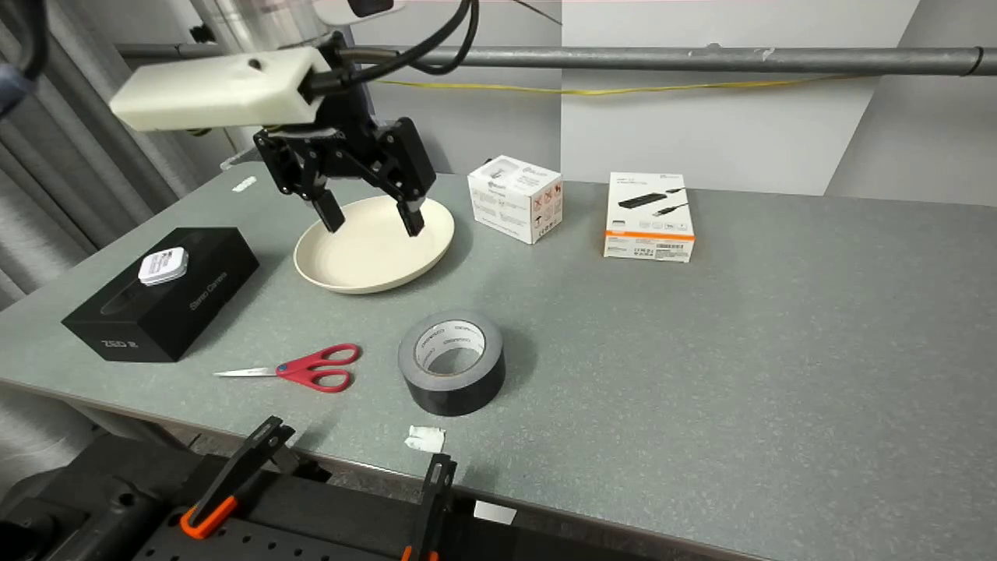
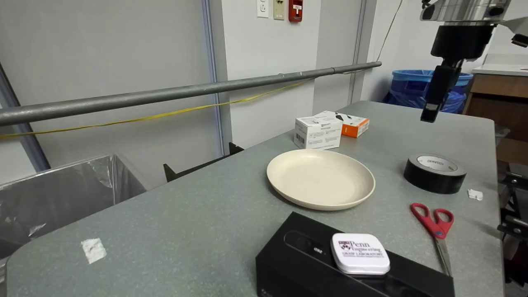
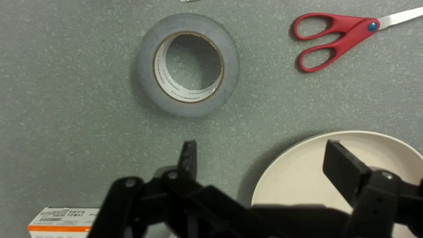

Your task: Put the masking tape on the plate

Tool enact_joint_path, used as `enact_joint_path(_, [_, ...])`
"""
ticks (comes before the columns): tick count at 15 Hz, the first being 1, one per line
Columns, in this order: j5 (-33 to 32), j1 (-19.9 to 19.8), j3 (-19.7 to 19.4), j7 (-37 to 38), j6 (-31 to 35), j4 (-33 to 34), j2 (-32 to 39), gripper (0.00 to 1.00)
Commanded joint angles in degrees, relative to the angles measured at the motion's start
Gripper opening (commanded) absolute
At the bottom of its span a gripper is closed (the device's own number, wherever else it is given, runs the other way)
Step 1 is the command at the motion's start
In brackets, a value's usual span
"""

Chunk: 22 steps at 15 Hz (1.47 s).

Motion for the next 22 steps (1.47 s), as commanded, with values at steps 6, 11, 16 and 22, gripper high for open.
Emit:
enact_joint_path(6, [0.4, -1.0, -0.2, 2.5, 5.3, 0.1, 3.4, 1.0])
enact_joint_path(11, [1.7, -1.3, -1.0, 5.3, 10.9, 0.0, 10.0, 1.0])
enact_joint_path(16, [6.9, -1.0, -3.2, 5.9, 12.6, 0.0, 15.6, 1.0])
enact_joint_path(22, [12.5, -0.6, -4.1, 5.5, 14.1, 0.1, 20.9, 1.0])
